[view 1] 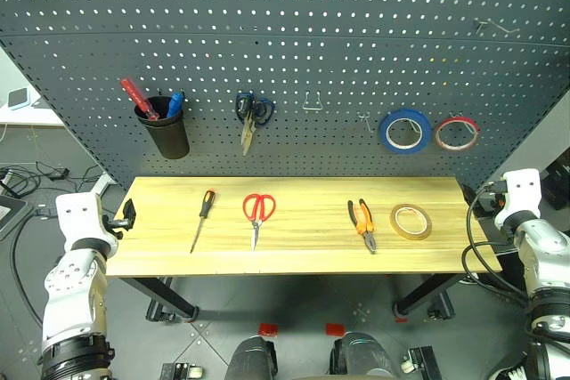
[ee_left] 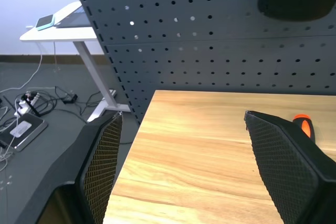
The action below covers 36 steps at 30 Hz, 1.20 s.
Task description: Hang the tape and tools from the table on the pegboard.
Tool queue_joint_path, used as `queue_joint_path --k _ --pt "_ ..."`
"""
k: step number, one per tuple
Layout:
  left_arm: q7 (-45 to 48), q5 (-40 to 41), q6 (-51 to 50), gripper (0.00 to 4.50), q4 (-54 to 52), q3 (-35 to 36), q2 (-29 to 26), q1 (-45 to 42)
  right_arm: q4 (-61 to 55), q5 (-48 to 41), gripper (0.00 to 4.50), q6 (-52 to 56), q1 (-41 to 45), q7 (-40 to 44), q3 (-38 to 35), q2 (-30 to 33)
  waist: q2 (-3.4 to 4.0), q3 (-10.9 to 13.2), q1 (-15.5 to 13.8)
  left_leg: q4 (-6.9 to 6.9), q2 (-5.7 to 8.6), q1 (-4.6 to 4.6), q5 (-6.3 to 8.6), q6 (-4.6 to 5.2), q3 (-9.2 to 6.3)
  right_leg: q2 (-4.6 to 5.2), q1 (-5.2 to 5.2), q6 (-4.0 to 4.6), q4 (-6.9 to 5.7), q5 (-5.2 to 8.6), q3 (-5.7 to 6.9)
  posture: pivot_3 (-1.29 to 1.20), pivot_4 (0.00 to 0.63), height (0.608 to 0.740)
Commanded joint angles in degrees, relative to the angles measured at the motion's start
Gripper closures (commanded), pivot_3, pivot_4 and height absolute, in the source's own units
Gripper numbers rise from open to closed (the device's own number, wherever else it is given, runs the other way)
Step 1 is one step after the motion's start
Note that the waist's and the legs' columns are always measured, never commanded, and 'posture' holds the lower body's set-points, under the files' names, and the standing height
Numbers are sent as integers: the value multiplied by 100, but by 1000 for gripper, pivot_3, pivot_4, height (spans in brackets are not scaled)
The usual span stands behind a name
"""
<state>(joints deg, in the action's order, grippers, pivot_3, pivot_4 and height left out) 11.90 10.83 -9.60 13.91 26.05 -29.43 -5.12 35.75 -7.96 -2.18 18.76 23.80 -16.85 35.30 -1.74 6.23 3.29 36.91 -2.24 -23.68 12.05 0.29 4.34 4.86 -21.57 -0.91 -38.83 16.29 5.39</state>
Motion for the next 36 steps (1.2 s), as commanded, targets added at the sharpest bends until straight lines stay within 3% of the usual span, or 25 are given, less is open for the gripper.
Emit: queue_joint_path --k 1,9,16,22,29,36 --pt "-20 -113 183 585 -51 -30 -118 -47 -111 -89 0 -132 59 -4 -126 70 0 0 0 0 0 0 0 0 2 0 -1 0 0 0 -1 -102 63 740" --pt "104 -244 179 585 -350 -131 -182 45 -541 -301 0 110 -105 358 -41 -51 1 3 1 -3 -13 0 1 2 30 -7 -17 -3 -2 2 -19 -92 86 740" --pt "1464 -333 126 585 -1650 -1321 -513 266 -2599 -255 0 1018 -1171 1145 733 26 47 157 -49 -8 -26 -7 10 -6 38 -9 -27 -11 7 19 -26 -132 167 740" --pt "2169 -164 -275 585 -1769 -1991 -538 -555 -3615 13 0 2354 -1286 961 1290 63 76 375 -74 -6 -26 -21 4 6 51 -11 -57 -5 -8 21 -43 -170 218 740" --pt "3218 -215 -169 585 -1635 -2919 -489 -1262 -3078 409 0 2929 -574 967 1725 82 48 638 0 -9 -32 -27 12 11 80 -25 -73 17 -3 7 -75 -210 269 740" --pt "4065 -169 12 585 -1138 -3697 -65 -2040 -1142 924 0 2576 764 1079 2252 -24 24 969 22 -9 -37 -32 14 9 94 -42 -86 13 -3 7 -97 -229 334 740"
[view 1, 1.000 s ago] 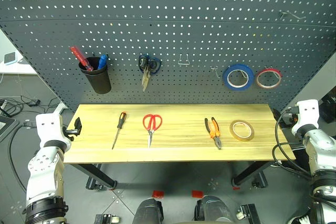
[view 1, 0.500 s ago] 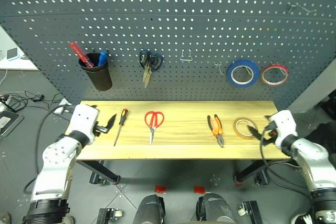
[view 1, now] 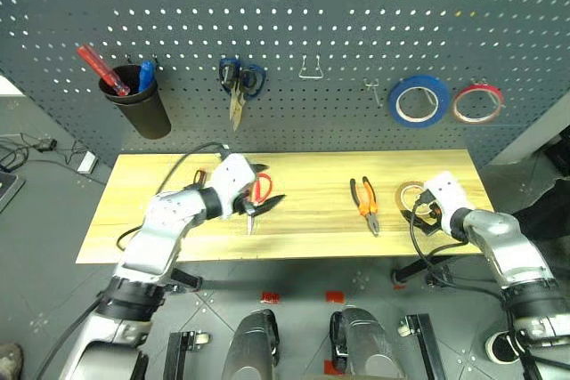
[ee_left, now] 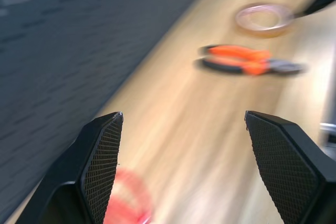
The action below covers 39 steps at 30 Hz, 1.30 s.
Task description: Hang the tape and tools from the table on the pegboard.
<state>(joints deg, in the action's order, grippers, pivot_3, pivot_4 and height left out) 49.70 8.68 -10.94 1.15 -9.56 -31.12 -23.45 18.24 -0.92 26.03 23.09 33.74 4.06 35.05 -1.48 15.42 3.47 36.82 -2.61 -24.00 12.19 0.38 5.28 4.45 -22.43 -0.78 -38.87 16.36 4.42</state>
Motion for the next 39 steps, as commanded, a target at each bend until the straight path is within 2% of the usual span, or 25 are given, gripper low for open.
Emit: queue_joint_path --k 1,5,11,14,17,24,26,29,33,35,37,39 --pt "362 88 152 585 199 -192 203 -293 914 304 0 -356 499 115 248 -14 -1 88 16 0 0 2 0 0 5 -1 -1 -2 0 1 -5 -229 338 740" --pt "401 -28 288 585 345 -339 469 -466 1689 500 0 -587 933 301 485 -80 -13 217 57 -1 0 -12 -1 -5 20 -1 -20 -13 -1 8 -15 -222 356 740" --pt "1232 455 56 585 296 -569 672 -378 2485 697 0 -641 1397 635 724 -188 -13 260 143 4 2 -49 -3 -19 52 9 -66 -31 -3 18 -28 -224 355 740" --pt "1697 484 316 561 205 -711 548 -264 2762 773 628 -553 1559 816 797 -236 -11 261 172 4 -1 -49 -2 -19 59 10 -71 -32 -7 18 -31 -225 349 740" --pt "2064 338 711 561 352 -817 379 -275 3017 841 1637 -503 1688 909 869 -283 -10 261 176 4 -4 -45 -2 -20 59 8 -72 -31 -13 18 -31 -227 337 740" --pt "2208 289 935 561 563 -810 368 -362 3405 888 4003 -548 1841 794 857 -405 -21 251 175 19 0 -45 -3 -19 77 16 -69 -53 -11 3 -44 -234 314 740" --pt "2097 346 859 561 558 -704 428 -351 3212 915 4072 -655 1738 659 831 -388 -29 247 177 18 -1 -44 -3 -19 78 16 -69 -53 -11 3 -46 -241 311 740" --pt "1810 457 661 561 491 -495 507 -303 2320 907 4072 -702 1312 505 734 -217 -30 246 179 19 -1 -43 -3 -19 80 16 -69 -54 -12 2 -47 -246 311 740" --pt "959 688 261 561 356 111 732 -254 -417 1082 4072 -549 9 62 344 245 -19 249 132 11 1 -53 -3 -19 80 21 -81 -56 -13 4 -45 -246 311 740" --pt "655 882 6 561 140 369 821 -231 -1838 1364 4072 -468 -679 -390 133 271 -18 249 142 10 0 -69 -2 -19 86 21 -95 -58 -10 5 -46 -246 311 740" --pt "426 885 -9 561 -2 498 879 -213 -2682 1523 4072 -379 -1068 -644 45 194 -19 249 182 10 0 -74 0 -17 94 25 -104 -62 -10 6 -49 -246 311 740" --pt "36 871 -108 561 -224 671 973 -233 -3734 1969 4072 -553 -1455 -1135 215 -90 -20 248 199 9 0 -71 0 -18 95 24 -103 -64 -11 5 -49 -246 311 740"
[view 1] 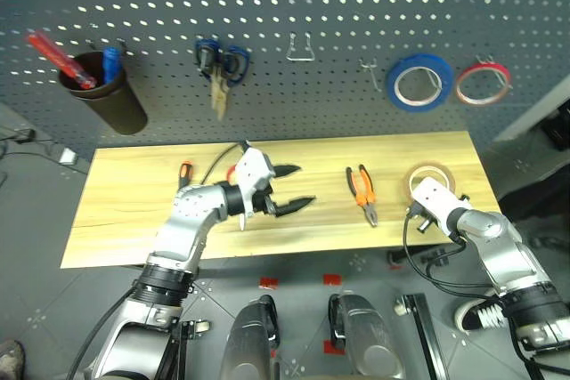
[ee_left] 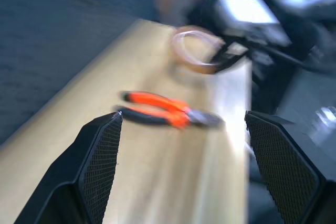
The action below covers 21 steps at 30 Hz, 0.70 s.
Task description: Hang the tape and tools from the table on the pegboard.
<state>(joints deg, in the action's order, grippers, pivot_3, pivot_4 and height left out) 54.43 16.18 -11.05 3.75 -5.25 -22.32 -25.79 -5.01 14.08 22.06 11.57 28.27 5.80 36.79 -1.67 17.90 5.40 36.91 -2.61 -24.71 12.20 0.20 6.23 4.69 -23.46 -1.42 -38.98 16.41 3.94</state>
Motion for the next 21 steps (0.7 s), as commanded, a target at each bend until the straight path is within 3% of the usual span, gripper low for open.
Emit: queue_joint_path --k 1,7,21 --pt "-570 140 -168 561 -567 292 121 -5 -1742 632 4072 -221 -411 -747 113 -368 -1 0 11 0 -4 1 0 -1 -3 -3 0 -2 -2 1 0 -246 311 740" --pt "-1083 281 -823 561 -1100 384 156 -93 -2299 1321 4072 -806 -120 -1141 541 -710 -3 -1 29 6 -1 4 -2 -2 -1 -8 2 -33 -1 14 -10 -257 315 740" --pt "-1237 -228 -368 561 -939 84 46 -447 744 862 4072 -2584 2246 -793 667 -728 -4 0 44 3 0 2 -2 0 6 -6 1 -2 5 -4 -6 -232 300 740"
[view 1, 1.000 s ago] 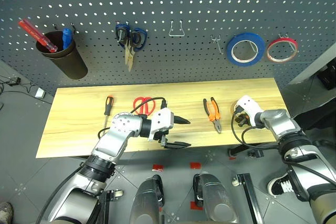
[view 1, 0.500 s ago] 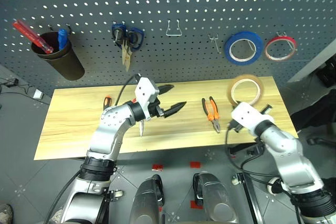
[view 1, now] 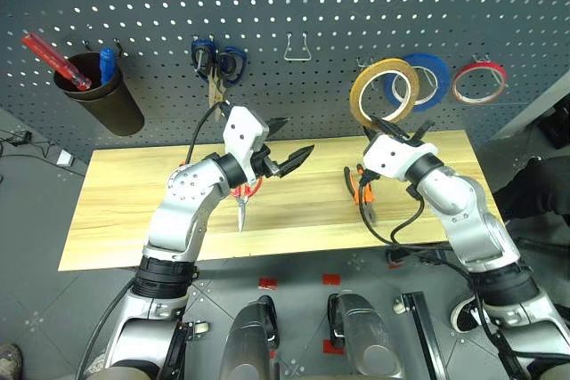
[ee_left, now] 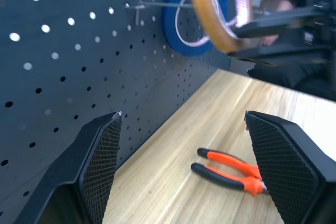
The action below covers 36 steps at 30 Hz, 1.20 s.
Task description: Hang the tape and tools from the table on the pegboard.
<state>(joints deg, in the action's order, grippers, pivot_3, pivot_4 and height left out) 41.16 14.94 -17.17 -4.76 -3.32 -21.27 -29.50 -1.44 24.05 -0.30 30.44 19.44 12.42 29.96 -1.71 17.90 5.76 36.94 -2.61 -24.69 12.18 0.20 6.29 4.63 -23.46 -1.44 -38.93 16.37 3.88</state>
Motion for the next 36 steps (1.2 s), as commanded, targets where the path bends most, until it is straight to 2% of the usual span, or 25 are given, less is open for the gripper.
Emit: queue_joint_path --k 1,4,9,16,22,24,27,31,36 --pt "112 -136 297 561 -55 -141 -60 -95 587 -138 4072 -411 486 120 40 -71 0 0 16 0 0 0 0 0 0 0 0 0 -2 0 0 -232 300 740" --pt "166 -204 440 561 92 -209 -37 -187 907 -199 4072 -555 702 175 68 -197 0 0 33 3 -1 0 0 0 -2 0 1 1 -6 -1 2 -227 296 740" --pt "200 -146 435 561 216 -207 16 -280 767 -96 2440 -583 422 111 64 -336 0 0 30 3 0 -1 0 0 0 1 1 1 -5 -1 2 -220 296 740" --pt "482 -347 723 561 341 -261 -321 -3 -487 75 57 -102 -913 9 26 -514 1 -1 -12 2 -1 -1 0 0 -1 2 2 1 -5 -1 3 -222 302 740" --pt "1258 -391 655 561 888 -268 -1197 199 -1679 -600 22 2641 -1799 93 -223 -1957 3 -2 37 3 -15 9 -2 -4 -3 -5 2 4 -18 -2 2 -232 308 740" --pt "1697 -448 658 561 1080 -392 -1545 224 -1710 -798 22 3744 -1740 -55 -337 -2592 1 -3 38 7 -13 9 -2 -4 -5 -4 4 6 -18 -4 2 -229 309 740" --pt "2227 -499 797 561 1218 -573 -1841 208 -1513 -858 22 5024 -1363 -302 -436 -3214 0 -4 40 7 -11 8 -2 -3 -4 -2 3 10 -16 -6 1 -230 310 740" --pt "2751 -547 907 561 1310 -762 -2020 181 -841 -856 22 5419 -878 -538 -511 -3189 -2 -4 -1 5 -4 0 -1 -2 -7 2 -5 12 -14 -7 5 -229 309 740" --pt "2830 -629 965 561 1433 -762 -1951 98 359 -1159 22 5378 -250 -896 -1008 -3108 -2 -5 -3 0 -3 -8 0 0 -4 2 -11 13 -7 -6 5 -229 310 740"
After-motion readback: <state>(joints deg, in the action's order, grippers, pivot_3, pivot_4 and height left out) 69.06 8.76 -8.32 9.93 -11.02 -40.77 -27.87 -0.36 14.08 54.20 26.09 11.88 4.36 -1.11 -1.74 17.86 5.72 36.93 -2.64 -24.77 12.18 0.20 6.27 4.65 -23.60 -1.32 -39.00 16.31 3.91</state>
